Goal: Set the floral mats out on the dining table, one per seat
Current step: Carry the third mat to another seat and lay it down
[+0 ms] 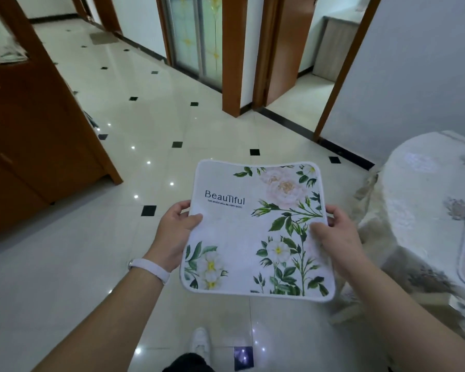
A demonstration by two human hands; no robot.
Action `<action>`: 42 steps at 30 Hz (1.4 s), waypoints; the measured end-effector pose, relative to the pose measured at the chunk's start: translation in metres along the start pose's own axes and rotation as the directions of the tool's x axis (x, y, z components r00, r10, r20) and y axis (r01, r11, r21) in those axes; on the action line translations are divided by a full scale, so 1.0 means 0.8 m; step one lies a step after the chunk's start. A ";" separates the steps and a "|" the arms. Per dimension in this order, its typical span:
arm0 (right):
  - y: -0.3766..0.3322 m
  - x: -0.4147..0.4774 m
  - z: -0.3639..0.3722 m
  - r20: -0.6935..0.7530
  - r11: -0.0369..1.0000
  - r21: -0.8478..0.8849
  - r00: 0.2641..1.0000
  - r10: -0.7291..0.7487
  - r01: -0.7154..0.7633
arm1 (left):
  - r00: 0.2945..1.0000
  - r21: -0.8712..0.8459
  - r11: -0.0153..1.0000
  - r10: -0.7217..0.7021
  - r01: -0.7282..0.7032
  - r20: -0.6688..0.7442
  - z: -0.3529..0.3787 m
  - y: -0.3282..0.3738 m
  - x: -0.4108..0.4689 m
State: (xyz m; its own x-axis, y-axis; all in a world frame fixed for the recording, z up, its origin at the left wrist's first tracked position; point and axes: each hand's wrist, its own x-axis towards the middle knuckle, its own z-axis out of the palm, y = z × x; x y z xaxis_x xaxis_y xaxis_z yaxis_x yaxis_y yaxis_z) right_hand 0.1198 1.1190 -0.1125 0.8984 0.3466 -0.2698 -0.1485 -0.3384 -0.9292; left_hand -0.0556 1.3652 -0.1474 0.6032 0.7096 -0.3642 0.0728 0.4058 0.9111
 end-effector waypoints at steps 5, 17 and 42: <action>-0.034 0.046 0.057 -0.102 0.999 0.017 0.994 0.036 -0.035 | 0.995 0.026 0.999 -0.035 0.033 0.089 -0.013 0.045 0.098; -0.046 0.177 0.034 -0.341 0.995 0.073 0.936 0.092 -0.071 | 0.949 0.127 0.988 -0.120 0.086 0.293 0.112 0.073 0.282; -0.099 0.612 -0.156 -0.358 0.945 0.321 0.917 0.179 -0.059 | 0.925 0.293 0.956 -0.123 0.013 0.358 0.530 0.144 0.599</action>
State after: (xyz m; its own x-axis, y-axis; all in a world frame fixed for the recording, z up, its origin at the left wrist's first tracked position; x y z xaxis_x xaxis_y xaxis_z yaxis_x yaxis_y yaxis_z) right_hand 0.6233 1.2060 -0.1396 0.9447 -0.0559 -0.3232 -0.3263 -0.0593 -0.9434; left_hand 0.5786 1.5079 -0.1354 0.8339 0.4002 -0.3800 0.3107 0.2284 0.9226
